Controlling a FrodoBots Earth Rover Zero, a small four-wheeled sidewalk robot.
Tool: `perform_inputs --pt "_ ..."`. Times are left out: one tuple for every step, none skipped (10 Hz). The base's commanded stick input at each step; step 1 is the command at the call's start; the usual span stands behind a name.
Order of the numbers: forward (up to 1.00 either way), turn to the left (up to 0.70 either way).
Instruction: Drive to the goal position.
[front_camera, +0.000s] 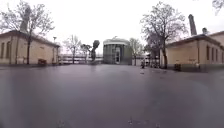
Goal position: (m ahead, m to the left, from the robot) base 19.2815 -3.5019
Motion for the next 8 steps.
perform_inputs --pt "1.00 0.00" --pt "1.00 0.00" --pt "1.00 0.00" --pt "1.00 0.00" --pt "1.00 0.00" --pt "1.00 0.00" --pt "1.00 0.00" --pt "1.00 0.00"
